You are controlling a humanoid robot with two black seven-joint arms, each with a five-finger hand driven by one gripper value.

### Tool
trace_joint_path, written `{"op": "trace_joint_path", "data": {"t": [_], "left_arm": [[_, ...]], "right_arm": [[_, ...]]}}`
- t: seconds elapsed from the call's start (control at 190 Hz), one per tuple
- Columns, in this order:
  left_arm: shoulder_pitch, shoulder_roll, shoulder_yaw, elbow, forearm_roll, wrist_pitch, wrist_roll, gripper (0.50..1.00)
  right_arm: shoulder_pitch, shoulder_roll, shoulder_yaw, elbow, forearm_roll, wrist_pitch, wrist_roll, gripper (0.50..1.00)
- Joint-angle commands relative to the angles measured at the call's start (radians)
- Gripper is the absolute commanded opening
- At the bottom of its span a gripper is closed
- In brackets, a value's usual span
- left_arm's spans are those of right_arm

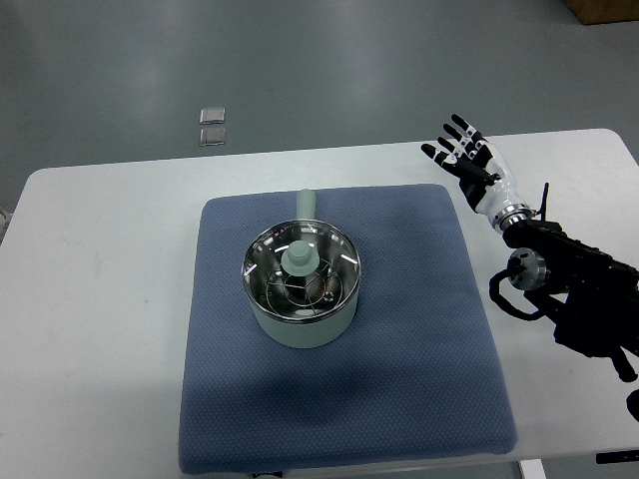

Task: Open lid and place right of pot
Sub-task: 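Swing the right hand over the saucepan toward the lid knob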

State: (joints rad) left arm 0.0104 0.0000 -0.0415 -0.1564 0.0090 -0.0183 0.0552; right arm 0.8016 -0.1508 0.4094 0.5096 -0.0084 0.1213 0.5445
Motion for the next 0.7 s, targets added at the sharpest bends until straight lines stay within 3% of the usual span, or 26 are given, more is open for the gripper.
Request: {"op": "trace_joint_path", "data": {"t": [0.0,0.205,0.221,0.353,0.358,0.432,0.485,0.49,0.522,0.627,0.632,0.695], "left_arm": [[0.0,0.0,0.0,0.0,-0.001,0.0,0.0,1.0],[0.0,0.0,-0.001,0.0,0.0,0.0,0.0,1.0],[0.0,0.0,-0.001,0.0,-0.001,0.0,0.0,1.0],[0.0,0.0,-0.001,0.0,0.0,0.0,0.0,1.0],[0.0,0.0,-0.001,0.0,-0.001,0.0,0.0,1.0],[0.0,0.0,-0.001,0.0,0.0,0.0,0.0,1.0],[0.0,0.0,-0.001,0.0,0.0,0.0,0.0,1.0],[0.0,0.0,-0.001,0.0,0.0,0.0,0.0,1.0],[0.0,0.0,0.0,0.0,0.0,0.0,0.0,1.0],[0.0,0.0,-0.001,0.0,-0.001,0.0,0.0,1.0],[0.0,0.0,-0.001,0.0,0.0,0.0,0.0,1.0],[0.0,0.0,-0.001,0.0,-0.001,0.0,0.0,1.0]], "right_arm": [[0.019,-0.004,0.002,0.004,-0.13,0.001,0.0,0.928],[0.088,-0.052,-0.015,0.056,-0.403,0.024,-0.012,0.928],[0.125,-0.082,-0.024,0.086,-0.542,0.043,-0.014,0.928],[0.182,-0.11,-0.027,0.118,-0.696,0.084,-0.014,0.928],[0.22,-0.13,-0.029,0.125,-0.785,0.121,-0.012,0.928],[0.286,-0.148,-0.035,0.139,-0.915,0.178,-0.006,0.928],[0.286,-0.148,-0.035,0.139,-0.915,0.178,-0.006,0.928],[0.322,-0.156,-0.037,0.167,-0.999,0.222,-0.003,0.928],[0.343,-0.161,-0.037,0.193,-1.058,0.247,-0.003,0.928],[0.373,-0.173,-0.041,0.244,-1.151,0.274,0.0,0.928],[0.405,-0.179,-0.043,0.3,-1.235,0.297,0.0,0.928],[0.433,-0.182,-0.055,0.354,-1.317,0.322,0.0,0.928]]}}
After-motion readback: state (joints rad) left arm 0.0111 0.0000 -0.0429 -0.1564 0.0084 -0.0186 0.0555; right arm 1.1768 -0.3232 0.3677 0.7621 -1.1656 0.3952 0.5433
